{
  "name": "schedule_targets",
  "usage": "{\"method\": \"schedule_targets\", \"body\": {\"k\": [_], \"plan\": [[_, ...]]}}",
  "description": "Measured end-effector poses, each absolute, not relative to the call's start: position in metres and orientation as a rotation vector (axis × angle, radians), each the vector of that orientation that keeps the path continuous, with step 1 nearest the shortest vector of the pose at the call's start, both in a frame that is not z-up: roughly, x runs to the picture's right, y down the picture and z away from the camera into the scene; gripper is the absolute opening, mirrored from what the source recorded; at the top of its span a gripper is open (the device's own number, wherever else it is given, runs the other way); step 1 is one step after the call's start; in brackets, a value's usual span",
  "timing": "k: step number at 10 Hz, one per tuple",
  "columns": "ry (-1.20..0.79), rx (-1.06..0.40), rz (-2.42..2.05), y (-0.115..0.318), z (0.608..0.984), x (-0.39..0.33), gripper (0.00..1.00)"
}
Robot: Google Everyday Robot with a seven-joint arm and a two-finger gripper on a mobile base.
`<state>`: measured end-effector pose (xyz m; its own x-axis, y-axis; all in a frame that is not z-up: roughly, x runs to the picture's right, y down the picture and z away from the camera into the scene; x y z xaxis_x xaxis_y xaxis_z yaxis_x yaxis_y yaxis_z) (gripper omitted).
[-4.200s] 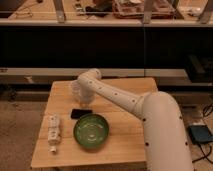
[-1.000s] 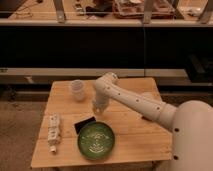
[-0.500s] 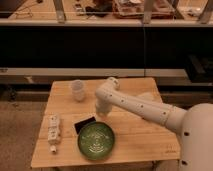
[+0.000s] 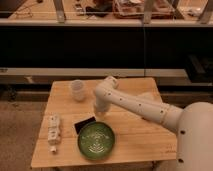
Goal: Push the eraser across the table
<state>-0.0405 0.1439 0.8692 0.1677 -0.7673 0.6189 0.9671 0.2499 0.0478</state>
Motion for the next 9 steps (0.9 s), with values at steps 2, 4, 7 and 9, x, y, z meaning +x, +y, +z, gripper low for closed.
{"method": "schedule_targets", "body": {"k": [2,4,7,9], "plan": [[-0.673,-0.385,-1.394,0.146,0.874,-0.044,0.05],[-0.711,-0.396,-1.476,0.149,0.879,-0.039,0.05],[-0.774,-0.397,-1.572,0.157,0.879,-0.039,0.05],[-0.813,-0.38,-1.608,0.162,0.875,-0.056,0.05]]}}
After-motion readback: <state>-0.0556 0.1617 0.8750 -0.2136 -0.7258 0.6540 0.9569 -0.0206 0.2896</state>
